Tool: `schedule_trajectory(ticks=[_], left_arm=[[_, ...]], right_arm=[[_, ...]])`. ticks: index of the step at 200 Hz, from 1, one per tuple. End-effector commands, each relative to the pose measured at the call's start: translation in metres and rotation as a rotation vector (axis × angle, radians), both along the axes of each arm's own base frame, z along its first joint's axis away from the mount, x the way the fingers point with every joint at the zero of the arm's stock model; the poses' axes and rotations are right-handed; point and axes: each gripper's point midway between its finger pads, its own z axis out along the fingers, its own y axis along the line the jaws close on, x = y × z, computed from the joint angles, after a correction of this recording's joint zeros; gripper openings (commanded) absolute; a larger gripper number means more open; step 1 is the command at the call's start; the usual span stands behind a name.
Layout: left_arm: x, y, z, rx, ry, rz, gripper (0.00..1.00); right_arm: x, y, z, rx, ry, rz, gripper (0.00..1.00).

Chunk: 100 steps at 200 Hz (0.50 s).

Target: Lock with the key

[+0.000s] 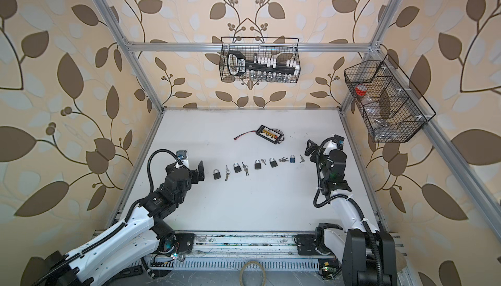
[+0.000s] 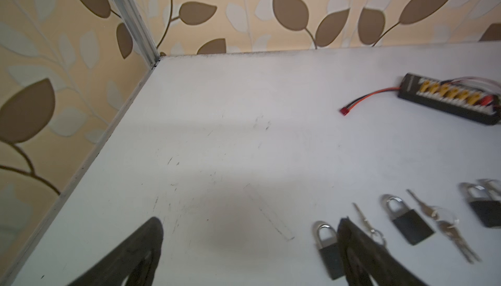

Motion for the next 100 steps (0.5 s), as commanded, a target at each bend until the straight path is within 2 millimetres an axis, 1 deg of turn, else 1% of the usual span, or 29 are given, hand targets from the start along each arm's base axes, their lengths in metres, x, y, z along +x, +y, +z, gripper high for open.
schedule_trajectory(ticks=[1,21,26,36,47,68,81,92,100], left_arm=[[0.015,0.011,0.016,0.075,-0.155,0.037,0.99],[0.022,0.029,-0.011,0.111,-0.099,0.084,0.99],[0.026,0.031,-0.013,0.122,-0.101,0.076,0.99],[0.032,0.024,-0.016,0.146,-0.084,0.015,0.99],[0.038,0.028,-0.017,0.141,-0.098,0.006,0.99],[0.053,0.032,-0.020,0.076,-0.092,-0.029,0.99],[0.062,0.030,-0.021,0.027,-0.097,-0.061,0.99],[0.069,0.024,-0.023,-0.023,-0.109,-0.114,0.99],[0.076,0.026,-0.028,-0.061,-0.111,-0.125,0.99]], right_arm=[[-0.008,-0.031,-0.010,-0.132,0.029,-0.157,0.99],[-0.005,-0.032,-0.027,-0.228,0.098,-0.137,1.00],[-0.005,-0.030,-0.030,-0.252,0.106,-0.122,0.99],[-0.004,-0.022,-0.032,-0.272,0.074,-0.091,1.00],[-0.002,-0.014,-0.033,-0.276,0.034,-0.050,1.00],[0.004,0.002,-0.050,-0.334,0.035,0.025,1.00],[0.012,0.009,-0.049,-0.360,0.024,0.060,1.00],[0.016,0.015,-0.047,-0.329,-0.002,0.098,1.00],[0.017,0.020,-0.046,-0.310,-0.039,0.119,1.00]])
